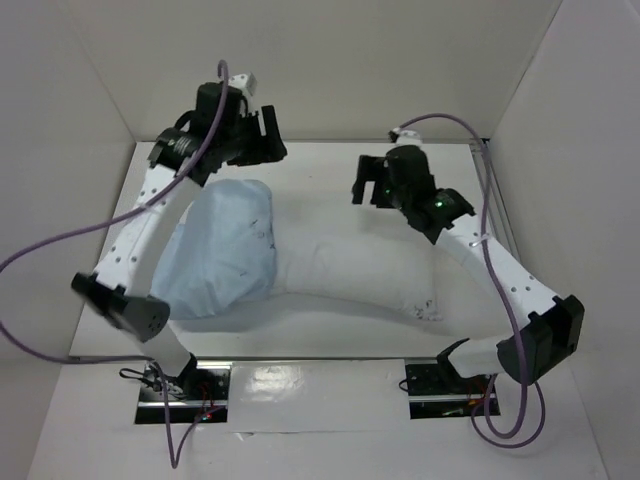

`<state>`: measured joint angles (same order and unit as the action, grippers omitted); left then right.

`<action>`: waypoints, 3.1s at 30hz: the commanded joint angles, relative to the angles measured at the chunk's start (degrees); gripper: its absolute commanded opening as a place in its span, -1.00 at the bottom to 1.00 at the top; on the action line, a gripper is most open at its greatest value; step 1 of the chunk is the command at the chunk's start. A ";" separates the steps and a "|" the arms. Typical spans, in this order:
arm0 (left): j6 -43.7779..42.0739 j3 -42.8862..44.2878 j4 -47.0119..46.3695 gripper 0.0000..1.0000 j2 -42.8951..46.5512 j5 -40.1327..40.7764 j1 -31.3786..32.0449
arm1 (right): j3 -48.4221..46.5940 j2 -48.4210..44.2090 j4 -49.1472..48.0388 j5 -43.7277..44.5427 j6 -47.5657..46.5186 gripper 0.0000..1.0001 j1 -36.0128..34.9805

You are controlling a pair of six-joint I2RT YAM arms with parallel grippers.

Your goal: Put the pillow into the pillowcase

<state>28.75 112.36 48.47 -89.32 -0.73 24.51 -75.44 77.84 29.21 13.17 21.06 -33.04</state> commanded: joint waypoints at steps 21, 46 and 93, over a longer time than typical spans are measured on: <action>0.69 11.47 18.59 -1.00 -29.86 14.03 -2.28 | 21.74 4.32 -8.80 -38.64 7.77 0.80 28.23; 3.08 23.79 -2.15 -1.00 -30.12 -21.60 11.00 | 19.88 -9.72 -15.15 -21.79 18.58 -1.00 14.13; 30.21 -66.48 -12.18 0.24 15.50 46.25 21.28 | 21.91 -4.46 -19.46 -33.74 25.26 -1.00 29.87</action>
<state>54.54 44.21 34.83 -72.44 40.21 46.06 -49.93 72.95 12.01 -18.31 46.39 -3.07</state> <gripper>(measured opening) 0.644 0.147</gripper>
